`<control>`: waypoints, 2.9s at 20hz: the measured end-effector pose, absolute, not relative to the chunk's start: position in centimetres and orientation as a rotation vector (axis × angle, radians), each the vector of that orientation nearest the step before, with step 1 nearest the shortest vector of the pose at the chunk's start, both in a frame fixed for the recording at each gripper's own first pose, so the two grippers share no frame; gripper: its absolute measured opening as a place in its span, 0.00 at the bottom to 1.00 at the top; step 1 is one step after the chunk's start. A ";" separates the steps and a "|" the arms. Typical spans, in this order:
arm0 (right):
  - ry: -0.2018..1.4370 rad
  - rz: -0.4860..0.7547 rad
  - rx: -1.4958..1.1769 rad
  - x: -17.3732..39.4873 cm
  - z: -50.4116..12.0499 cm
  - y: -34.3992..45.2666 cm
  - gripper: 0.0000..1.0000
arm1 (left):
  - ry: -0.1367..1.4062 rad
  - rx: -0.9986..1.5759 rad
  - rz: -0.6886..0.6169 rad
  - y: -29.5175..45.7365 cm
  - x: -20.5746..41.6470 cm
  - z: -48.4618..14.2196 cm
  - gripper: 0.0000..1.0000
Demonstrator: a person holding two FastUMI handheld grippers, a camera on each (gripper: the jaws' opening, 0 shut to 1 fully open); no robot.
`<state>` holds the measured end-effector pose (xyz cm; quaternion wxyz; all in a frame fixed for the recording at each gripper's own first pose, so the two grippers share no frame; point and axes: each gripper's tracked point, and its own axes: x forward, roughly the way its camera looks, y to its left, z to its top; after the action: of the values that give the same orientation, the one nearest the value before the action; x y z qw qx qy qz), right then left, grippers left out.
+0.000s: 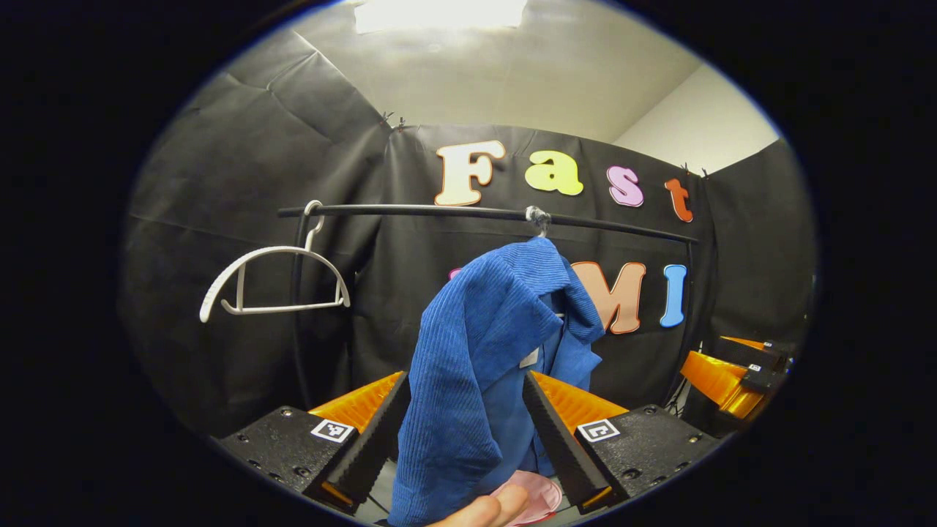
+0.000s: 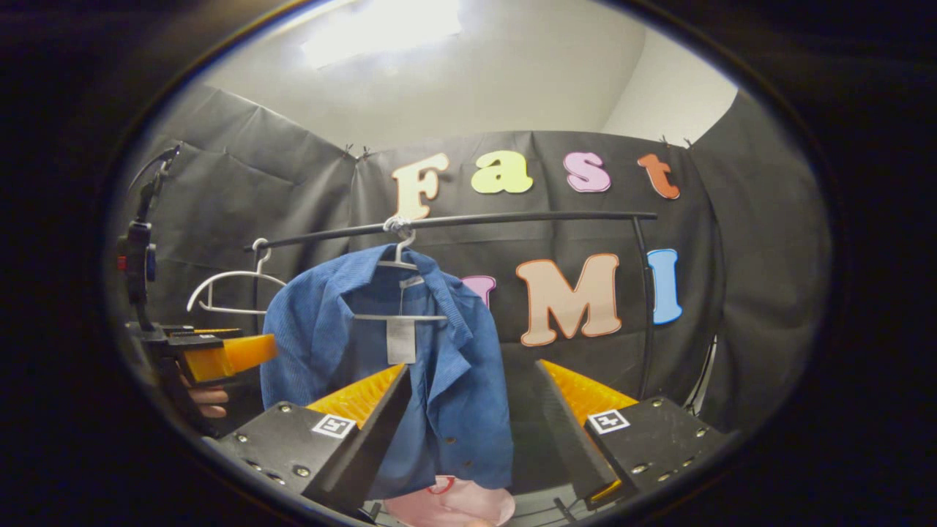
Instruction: Grasp the clothes on the hanger with both hands and then place them into the laundry hamper below.
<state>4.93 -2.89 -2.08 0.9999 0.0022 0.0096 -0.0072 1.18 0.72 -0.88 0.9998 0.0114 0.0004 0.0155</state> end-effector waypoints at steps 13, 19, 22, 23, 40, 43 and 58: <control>0.083 0.025 0.089 9.7 -5.5 -2.6 0.99 | 0.037 0.035 0.090 -1.5 5.7 -2.4 0.92; 0.122 0.023 0.078 11.6 -7.4 -2.8 0.99 | 0.041 0.088 0.185 -1.5 8.8 -3.1 0.96; 0.131 0.028 0.080 12.8 -8.6 -2.8 0.99 | 0.030 0.118 0.292 0.8 11.4 -3.1 0.92; 0.132 0.030 0.084 13.2 -9.0 -2.8 0.99 | 0.041 0.112 0.313 1.1 12.0 -3.2 0.92; 0.156 0.110 0.093 20.8 -11.7 1.7 0.99 | -0.084 0.270 0.282 2.8 16.0 -1.4 0.74; 0.136 0.099 0.051 22.7 -11.8 1.9 0.99 | -0.093 0.295 0.264 3.8 15.2 -1.3 0.43; 0.117 0.023 0.039 27.0 -12.5 1.4 0.96 | 0.024 0.179 -0.070 1.0 5.9 -6.8 0.39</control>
<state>27.04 1.43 -12.49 0.9980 0.0194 0.0584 0.0114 5.93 1.00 -6.76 0.9953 0.0893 0.0120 -0.0347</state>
